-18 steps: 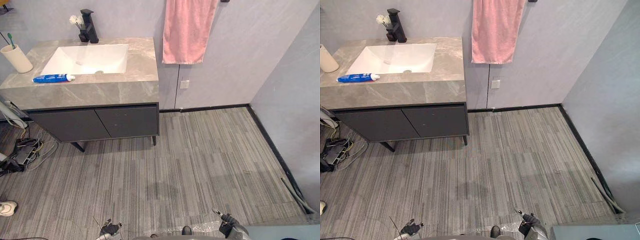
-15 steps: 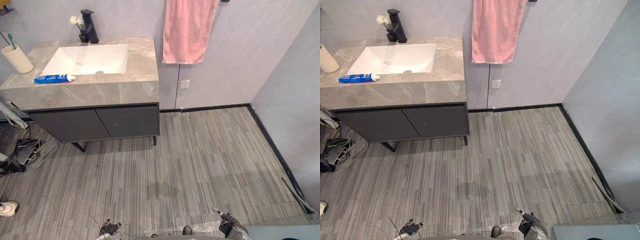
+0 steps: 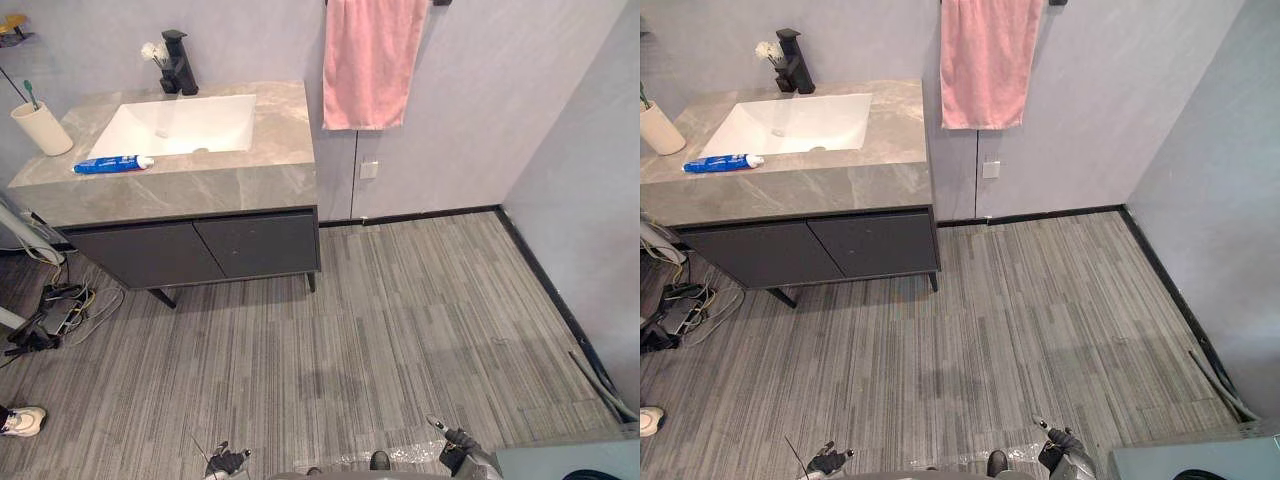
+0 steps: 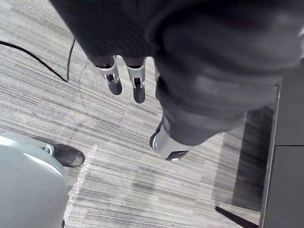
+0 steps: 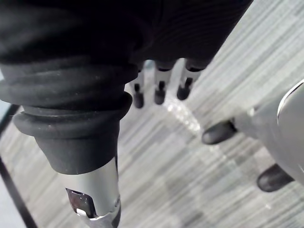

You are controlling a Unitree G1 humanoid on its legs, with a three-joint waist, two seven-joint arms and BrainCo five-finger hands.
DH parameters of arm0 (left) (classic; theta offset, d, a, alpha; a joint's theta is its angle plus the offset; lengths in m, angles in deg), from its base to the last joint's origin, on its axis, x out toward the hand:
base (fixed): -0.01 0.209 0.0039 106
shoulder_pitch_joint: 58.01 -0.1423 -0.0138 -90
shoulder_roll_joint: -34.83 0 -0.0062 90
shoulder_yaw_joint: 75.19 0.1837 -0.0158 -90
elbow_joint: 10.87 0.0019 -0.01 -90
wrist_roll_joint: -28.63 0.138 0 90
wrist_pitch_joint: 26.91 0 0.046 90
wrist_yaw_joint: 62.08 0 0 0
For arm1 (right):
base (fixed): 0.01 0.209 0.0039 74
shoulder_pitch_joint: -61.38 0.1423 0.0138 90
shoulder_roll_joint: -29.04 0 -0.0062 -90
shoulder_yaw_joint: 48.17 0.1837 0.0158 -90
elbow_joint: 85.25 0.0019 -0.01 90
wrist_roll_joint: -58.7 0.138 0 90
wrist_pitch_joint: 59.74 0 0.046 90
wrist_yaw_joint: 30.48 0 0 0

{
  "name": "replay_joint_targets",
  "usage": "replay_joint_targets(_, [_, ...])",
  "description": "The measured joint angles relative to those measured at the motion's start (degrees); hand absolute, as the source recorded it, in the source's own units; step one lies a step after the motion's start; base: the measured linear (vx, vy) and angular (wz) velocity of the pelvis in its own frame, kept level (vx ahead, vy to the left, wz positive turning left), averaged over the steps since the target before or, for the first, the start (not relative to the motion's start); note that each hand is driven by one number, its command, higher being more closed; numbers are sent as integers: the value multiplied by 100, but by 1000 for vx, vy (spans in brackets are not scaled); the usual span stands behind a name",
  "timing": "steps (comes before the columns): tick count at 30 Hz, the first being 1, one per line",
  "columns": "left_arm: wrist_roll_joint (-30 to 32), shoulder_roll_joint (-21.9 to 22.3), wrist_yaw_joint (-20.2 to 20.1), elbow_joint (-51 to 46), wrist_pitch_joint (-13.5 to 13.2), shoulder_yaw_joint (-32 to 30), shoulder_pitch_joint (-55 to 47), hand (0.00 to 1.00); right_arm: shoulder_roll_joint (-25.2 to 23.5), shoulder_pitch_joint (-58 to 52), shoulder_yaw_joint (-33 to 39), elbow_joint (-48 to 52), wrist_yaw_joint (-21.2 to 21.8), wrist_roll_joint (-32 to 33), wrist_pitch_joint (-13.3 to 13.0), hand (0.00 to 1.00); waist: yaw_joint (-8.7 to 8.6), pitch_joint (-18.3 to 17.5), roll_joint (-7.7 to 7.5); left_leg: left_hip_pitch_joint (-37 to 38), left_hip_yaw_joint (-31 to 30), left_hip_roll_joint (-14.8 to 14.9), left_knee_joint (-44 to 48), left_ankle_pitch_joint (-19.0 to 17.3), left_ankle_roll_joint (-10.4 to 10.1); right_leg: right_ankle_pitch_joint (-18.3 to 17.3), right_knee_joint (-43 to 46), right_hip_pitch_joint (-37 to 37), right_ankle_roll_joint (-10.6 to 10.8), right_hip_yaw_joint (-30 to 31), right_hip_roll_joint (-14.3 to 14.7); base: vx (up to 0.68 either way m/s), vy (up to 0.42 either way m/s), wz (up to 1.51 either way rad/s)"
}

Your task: Organize washtable

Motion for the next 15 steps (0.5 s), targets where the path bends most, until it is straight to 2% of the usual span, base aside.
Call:
replay_joint_targets(1, [-5, 12, -4, 2, -1, 4, 0, 0, 3, 12, 5, 0, 0, 0, -4, 0, 3, 28, 21, -13, 51, 15, 12, -1, 1, -51, 174, -115, 5, 58, 10, -15, 12, -41])
replay_joint_targets(2, [-29, 22, -3, 2, -3, 37, 22, 0, -11, 138, 15, 10, 3, 2, -18, 0, -12, 178, 27, 2, 217, 41, 48, -1, 1, -344, 893, -458, -8, 147, 6, -53, 18, -47])
replay_joint_targets(3, [-104, 18, -4, 1, -6, 62, 151, 0, -24, 195, 19, 12, 5, 6, -27, 0, -15, 388, 7, 71, 299, 41, 88, -2, -1, -490, 1503, -711, 24, 181, -16, -69, 15, -40])
replay_joint_targets(6, [-188, 5, -3, -3, -58, 72, 275, 0, -45, 208, 12, 12, 9, 8, -24, 0, -7, 516, -44, 97, 431, 67, 70, -2, -1, -554, 1725, -910, 33, 92, -55, -66, 11, -27])
replay_joint_targets(7, [-233, -37, -1, -4, -75, 99, 318, 0, -75, 275, 7, 11, 11, 7, -22, 0, -4, 597, -96, 126, 564, 76, 25, 1, 3, -663, 1809, -1021, 30, -190, -103, -72, -26, -59])
replay_joint_targets(9, [-306, -68, 7, 5, -73, 107, 368, 0, -125, 387, -11, 7, 18, 2, -19, 0, -10, 711, -134, 155, 747, 166, -16, -37, -56, -644, 1626, -1150, 19, -747, -216, -60, -39, -62])
replay_joint_targets(11, [-345, -153, 6, 15, -70, 106, 398, 0, -142, 423, -72, -28, 32, 1, -5, 0, -18, 781, -123, 167, 865, 413, -21, -185, -279, -627, 1396, -1383, 33, -1280, -341, 23, -75, -41])
replay_joint_targets(13, [-335, -211, 2, 15, -68, 101, 400, 0, -126, 371, -104, -55, 33, -3, 1, 0, -38, 773, -185, 203, 854, 550, 32, -321, -432, -633, 1501, -1492, 21, -1469, -481, 164, -183, -1])
replay_joint_targets(14, [-319, -268, -6, 12, -69, 94, 431, 0, -124, 342, -130, -116, 33, -5, 1, 0, -41, 768, -269, 206, 776, 741, 217, -497, -635, -647, 1783, -1574, -18, -1559, -588, 313, -309, 21])
replay_joint_targets(15, [-308, -278, -6, 10, -70, 80, 439, 0, -123, 329, -137, -126, 34, -6, 0, 0, -43, 754, -287, 157, 732, 843, 362, -611, -712, -648, 1940, -1611, -61, -1600, -586, 388, -374, 39])
